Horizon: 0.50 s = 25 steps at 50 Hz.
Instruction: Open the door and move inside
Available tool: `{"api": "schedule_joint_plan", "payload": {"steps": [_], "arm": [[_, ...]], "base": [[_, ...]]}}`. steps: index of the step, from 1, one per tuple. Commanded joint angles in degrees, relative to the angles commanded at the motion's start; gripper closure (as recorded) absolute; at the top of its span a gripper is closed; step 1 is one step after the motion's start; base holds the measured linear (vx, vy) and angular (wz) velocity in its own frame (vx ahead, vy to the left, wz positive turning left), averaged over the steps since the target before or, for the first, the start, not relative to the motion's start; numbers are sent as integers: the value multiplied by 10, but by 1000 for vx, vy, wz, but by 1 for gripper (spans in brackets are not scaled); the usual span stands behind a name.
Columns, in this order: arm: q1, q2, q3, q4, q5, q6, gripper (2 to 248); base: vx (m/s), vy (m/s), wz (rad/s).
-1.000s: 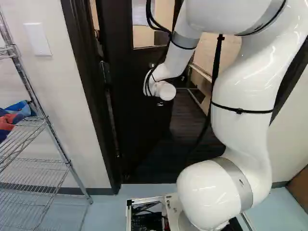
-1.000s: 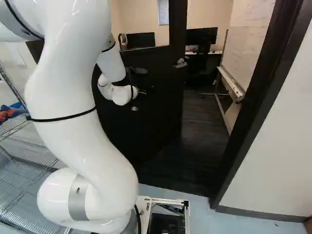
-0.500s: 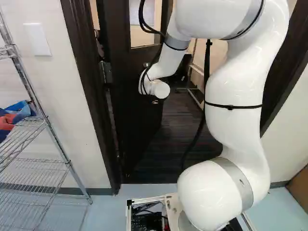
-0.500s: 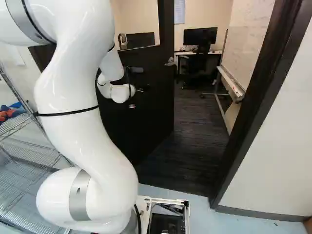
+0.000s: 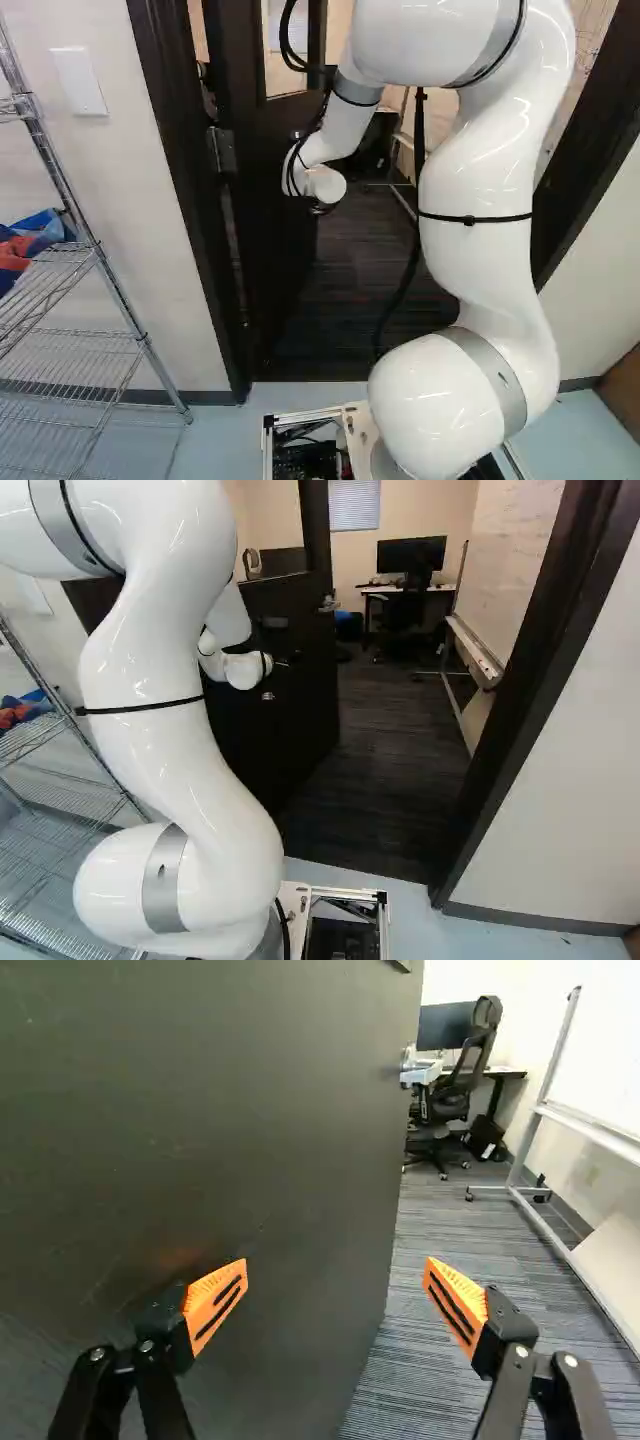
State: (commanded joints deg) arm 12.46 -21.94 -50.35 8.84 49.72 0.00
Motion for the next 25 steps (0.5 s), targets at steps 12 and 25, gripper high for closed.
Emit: {"api": "schedule_joint_plan", "payload": {"steps": [12, 25], "arm": [[6, -11, -13, -14, 0, 0, 3], [13, -24, -29, -29, 0, 0, 3]], "base": [[0, 0, 0], [0, 0, 0]]}}
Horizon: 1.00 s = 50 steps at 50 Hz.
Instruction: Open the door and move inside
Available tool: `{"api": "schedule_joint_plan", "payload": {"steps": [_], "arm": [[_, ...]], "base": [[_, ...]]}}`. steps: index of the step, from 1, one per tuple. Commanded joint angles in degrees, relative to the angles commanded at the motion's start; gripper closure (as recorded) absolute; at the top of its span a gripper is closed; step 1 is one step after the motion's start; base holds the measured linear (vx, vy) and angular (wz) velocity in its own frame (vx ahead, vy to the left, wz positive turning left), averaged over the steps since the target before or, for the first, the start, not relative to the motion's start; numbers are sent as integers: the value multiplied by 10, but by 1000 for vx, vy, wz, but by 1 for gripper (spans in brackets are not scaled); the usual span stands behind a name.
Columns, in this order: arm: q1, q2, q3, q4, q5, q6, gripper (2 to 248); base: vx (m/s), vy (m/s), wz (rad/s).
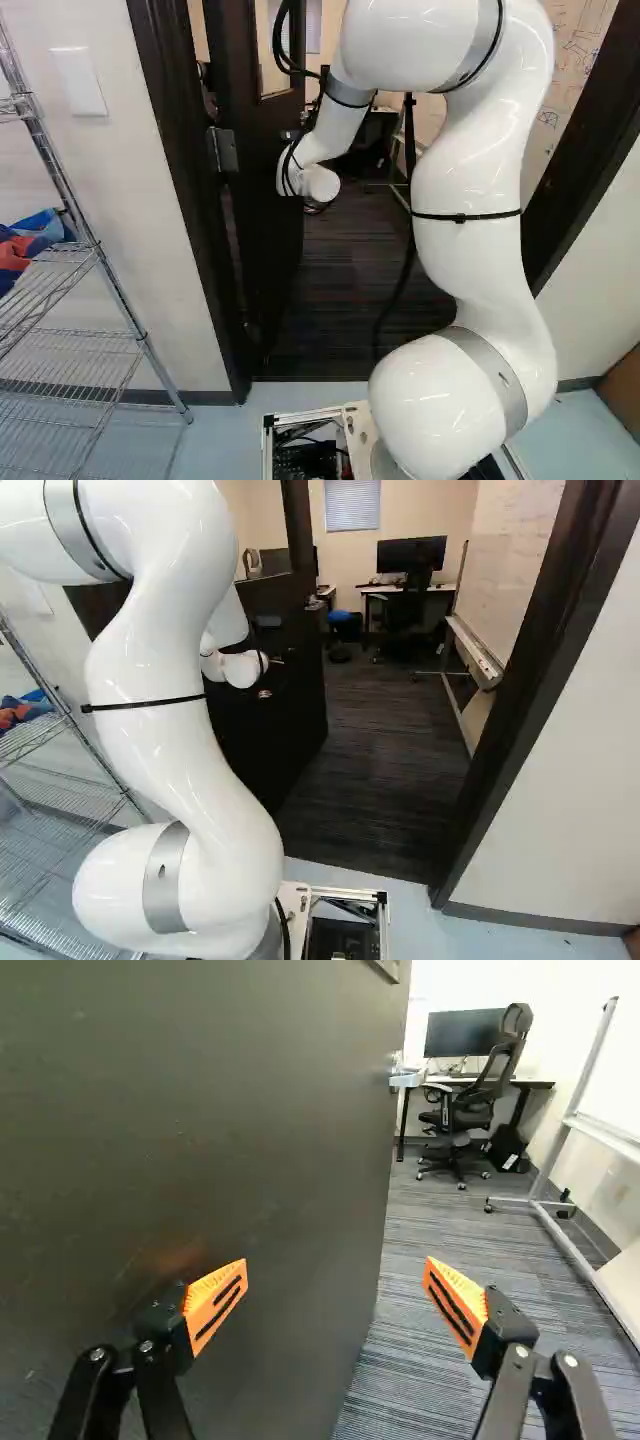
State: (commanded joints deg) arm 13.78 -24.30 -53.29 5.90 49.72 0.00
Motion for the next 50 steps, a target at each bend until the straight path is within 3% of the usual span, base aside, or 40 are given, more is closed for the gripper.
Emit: {"api": "schedule_joint_plan", "payload": {"steps": [50], "arm": [[26, -53, -67, -60, 0, 0, 3]], "base": [[0, 0, 0]]}}
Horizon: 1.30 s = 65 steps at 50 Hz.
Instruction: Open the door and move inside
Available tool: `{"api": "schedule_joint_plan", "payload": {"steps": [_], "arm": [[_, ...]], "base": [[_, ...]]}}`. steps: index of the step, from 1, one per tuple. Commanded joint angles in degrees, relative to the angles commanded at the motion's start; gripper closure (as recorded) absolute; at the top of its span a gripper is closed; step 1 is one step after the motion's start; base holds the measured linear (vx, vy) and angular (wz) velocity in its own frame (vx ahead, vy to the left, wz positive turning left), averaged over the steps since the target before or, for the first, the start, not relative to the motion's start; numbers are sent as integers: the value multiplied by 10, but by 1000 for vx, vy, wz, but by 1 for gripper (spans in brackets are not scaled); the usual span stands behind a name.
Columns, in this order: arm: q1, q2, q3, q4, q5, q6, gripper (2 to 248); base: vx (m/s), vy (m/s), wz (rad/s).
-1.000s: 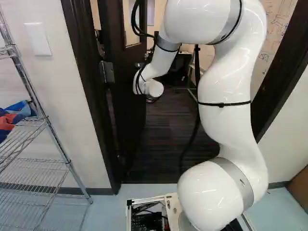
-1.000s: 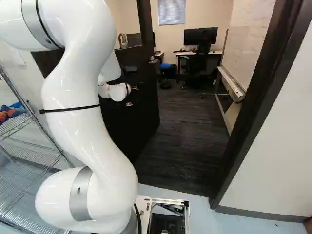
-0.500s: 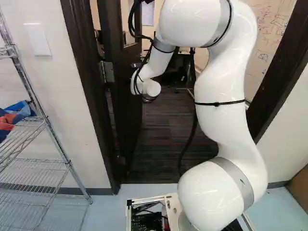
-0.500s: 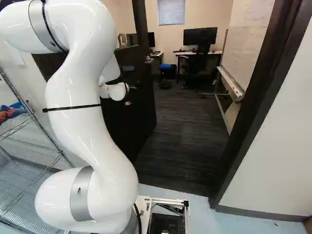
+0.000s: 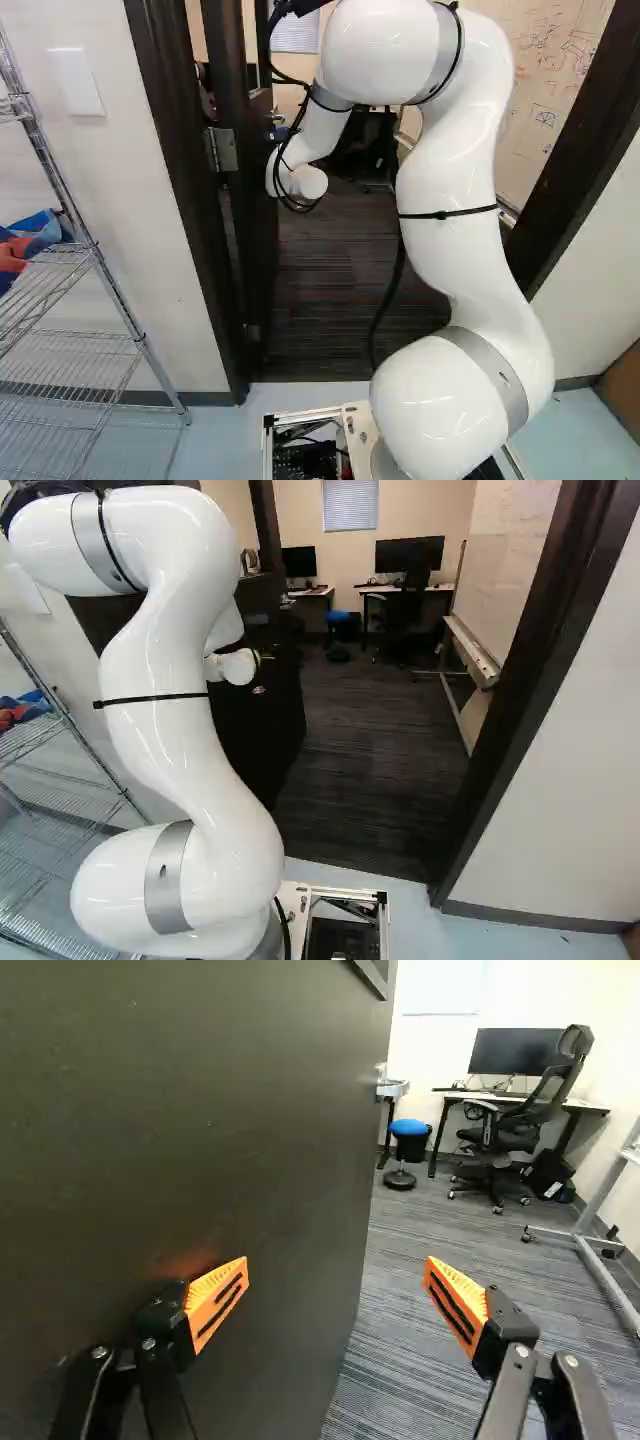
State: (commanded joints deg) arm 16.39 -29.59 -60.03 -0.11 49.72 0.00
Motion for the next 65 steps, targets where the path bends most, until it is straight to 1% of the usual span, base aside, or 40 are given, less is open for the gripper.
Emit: {"api": "schedule_joint_plan", "payload": {"steps": [15, 51, 58, 65], "arm": [[6, -13, -16, -8, 0, 0, 3], [6, -13, -17, -8, 0, 0, 3], [4, -12, -16, -8, 0, 0, 3], [-2, -8, -11, -8, 0, 0, 3]], "base": [[0, 0, 0], [0, 0, 0], [0, 0, 0], [0, 0, 0]]}}
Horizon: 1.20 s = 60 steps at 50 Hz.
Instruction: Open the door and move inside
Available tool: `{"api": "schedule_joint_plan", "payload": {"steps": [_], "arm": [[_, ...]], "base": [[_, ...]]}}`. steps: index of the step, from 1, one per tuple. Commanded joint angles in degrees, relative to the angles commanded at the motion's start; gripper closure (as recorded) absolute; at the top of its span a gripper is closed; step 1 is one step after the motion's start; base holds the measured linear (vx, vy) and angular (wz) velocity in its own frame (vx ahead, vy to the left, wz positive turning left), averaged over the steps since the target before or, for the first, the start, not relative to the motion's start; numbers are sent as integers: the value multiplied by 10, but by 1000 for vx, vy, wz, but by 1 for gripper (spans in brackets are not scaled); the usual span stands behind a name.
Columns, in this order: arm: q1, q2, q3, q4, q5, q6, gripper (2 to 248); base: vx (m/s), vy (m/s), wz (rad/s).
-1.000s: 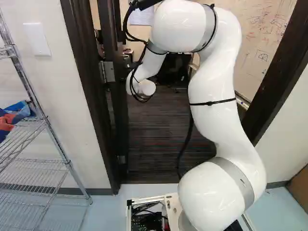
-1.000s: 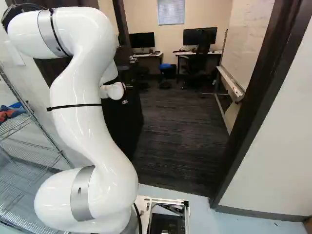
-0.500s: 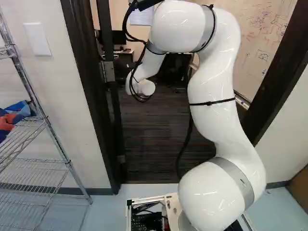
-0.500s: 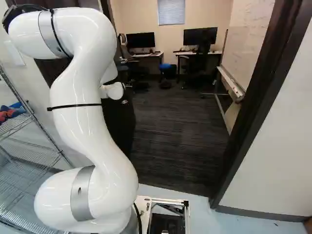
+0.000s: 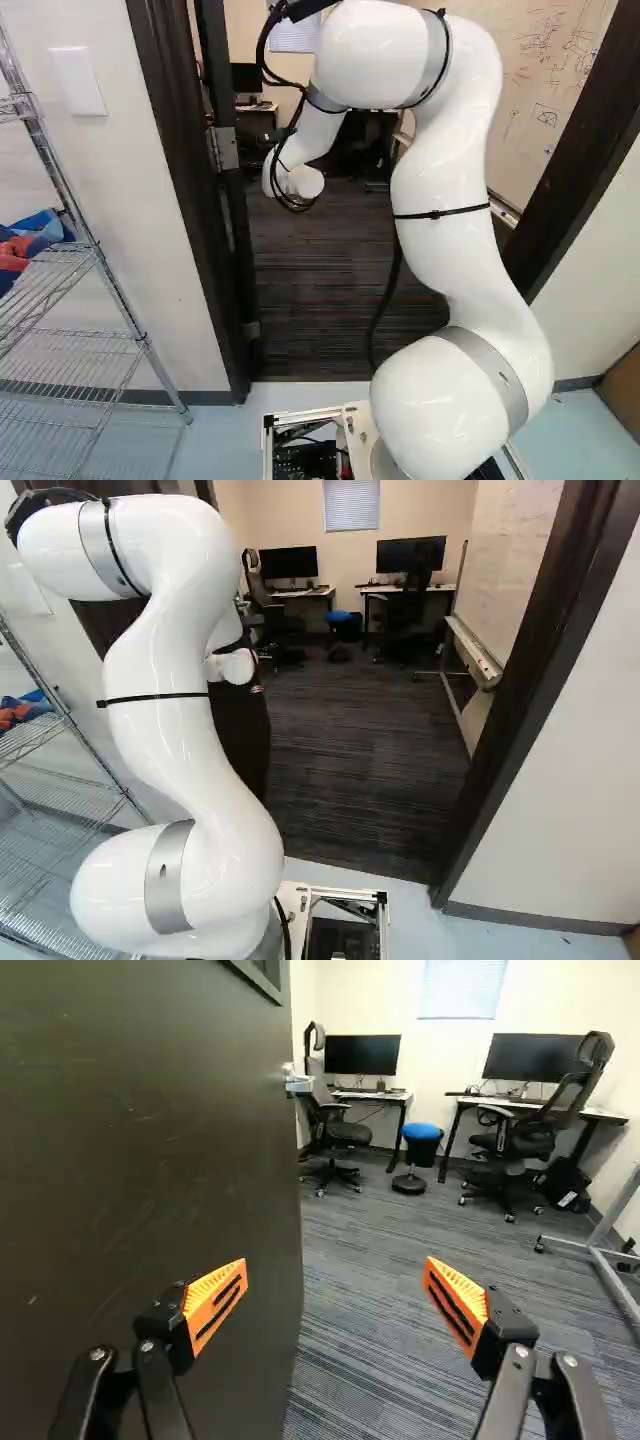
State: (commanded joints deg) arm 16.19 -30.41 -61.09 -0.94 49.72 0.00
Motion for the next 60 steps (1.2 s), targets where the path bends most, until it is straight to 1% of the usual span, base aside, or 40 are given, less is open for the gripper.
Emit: {"api": "schedule_joint_plan", "payload": {"steps": [60], "arm": [[-84, 52, 66, 0, 0, 0, 3]], "base": [[0, 0, 0]]}}
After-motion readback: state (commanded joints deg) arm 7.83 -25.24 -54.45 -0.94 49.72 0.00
